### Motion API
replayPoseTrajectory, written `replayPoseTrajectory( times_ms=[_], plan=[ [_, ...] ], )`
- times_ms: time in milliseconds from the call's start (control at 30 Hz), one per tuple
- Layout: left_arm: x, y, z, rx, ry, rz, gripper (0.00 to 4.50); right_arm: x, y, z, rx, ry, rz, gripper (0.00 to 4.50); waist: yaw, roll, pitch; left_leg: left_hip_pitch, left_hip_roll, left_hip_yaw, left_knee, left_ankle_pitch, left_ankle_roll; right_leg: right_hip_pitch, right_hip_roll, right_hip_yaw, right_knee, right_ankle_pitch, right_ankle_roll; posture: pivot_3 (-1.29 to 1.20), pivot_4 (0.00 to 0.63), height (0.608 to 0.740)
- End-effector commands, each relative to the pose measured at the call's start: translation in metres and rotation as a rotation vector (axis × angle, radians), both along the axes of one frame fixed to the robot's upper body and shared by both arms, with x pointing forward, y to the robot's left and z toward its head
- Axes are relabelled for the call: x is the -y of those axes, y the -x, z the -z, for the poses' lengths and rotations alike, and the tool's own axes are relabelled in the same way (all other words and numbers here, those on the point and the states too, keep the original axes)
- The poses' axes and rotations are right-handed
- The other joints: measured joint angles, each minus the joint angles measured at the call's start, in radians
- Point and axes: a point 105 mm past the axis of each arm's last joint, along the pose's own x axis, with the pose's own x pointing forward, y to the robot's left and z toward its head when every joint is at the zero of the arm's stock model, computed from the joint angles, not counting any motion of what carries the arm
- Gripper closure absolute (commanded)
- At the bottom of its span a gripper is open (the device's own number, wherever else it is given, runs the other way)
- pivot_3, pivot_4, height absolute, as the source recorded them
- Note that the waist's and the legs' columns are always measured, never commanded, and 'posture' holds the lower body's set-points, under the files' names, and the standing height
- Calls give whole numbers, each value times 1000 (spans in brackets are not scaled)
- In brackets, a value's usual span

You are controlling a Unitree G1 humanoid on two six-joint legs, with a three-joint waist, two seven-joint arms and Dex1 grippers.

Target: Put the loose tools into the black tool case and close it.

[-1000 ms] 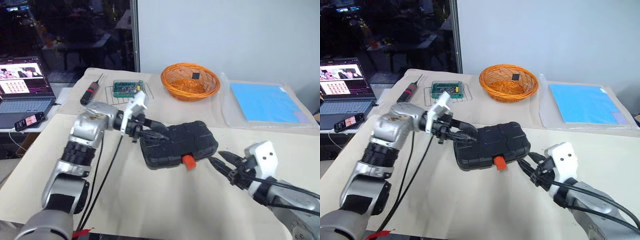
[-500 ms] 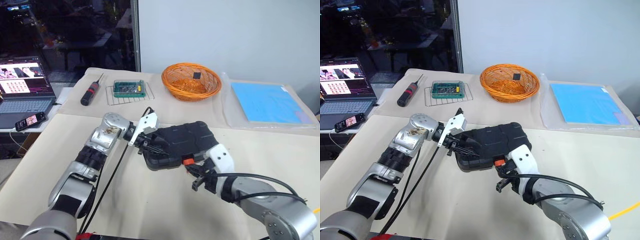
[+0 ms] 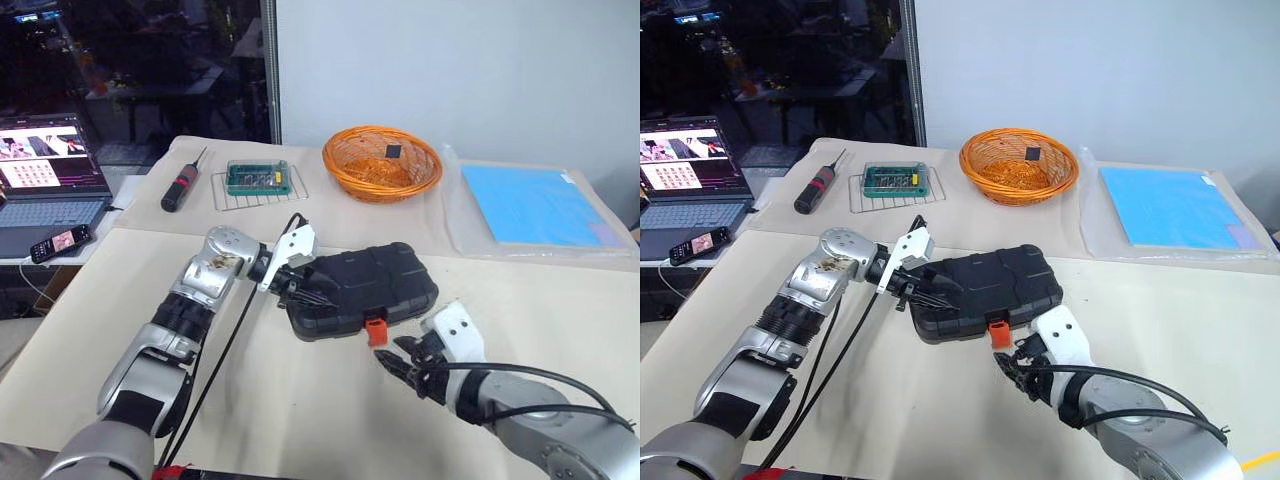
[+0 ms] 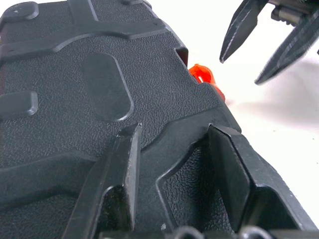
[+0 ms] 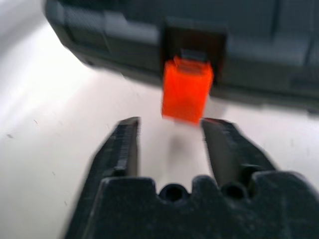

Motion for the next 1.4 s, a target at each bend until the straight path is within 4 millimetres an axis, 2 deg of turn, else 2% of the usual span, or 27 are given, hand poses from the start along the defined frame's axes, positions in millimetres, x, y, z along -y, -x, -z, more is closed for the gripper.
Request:
replayPoseTrajectory(
  times_ms=[33,433,533,733,1067,1400],
  plan=[
    [-4,-2,14,-28,-42,-33,2254,-1,-6,-8,57,-1,47,601,0,0,0,0,0,0,0,0,0,0,0,0,0,0,0,0,150,740],
    [-4,1,15,-31,-46,-35,2254,-19,-24,-2,39,-63,128,601,-3,1,-1,0,0,0,-1,0,0,-1,0,0,0,0,0,0,150,740],
    [-4,1,15,-30,-47,-37,2254,-22,-25,0,26,-62,130,1306,-3,1,-1,0,0,0,-1,0,-1,-1,0,0,0,0,0,0,150,740],
    [-4,1,15,-27,-49,-43,2254,-23,-29,3,28,-20,125,3303,-6,1,0,0,0,0,-1,-1,-1,-2,-1,0,-1,0,0,0,150,740],
    [-3,1,16,-33,-44,-53,2254,-29,-34,-24,176,-51,108,3343,-13,1,0,0,0,0,-1,-1,-2,-5,-1,0,-1,0,0,0,150,740],
    [1,2,19,-34,-54,-49,2254,-31,-35,-30,190,-85,75,3343,-21,1,0,-5,0,0,-1,0,-1,-7,-1,0,0,0,0,0,150,740]
  ],
)
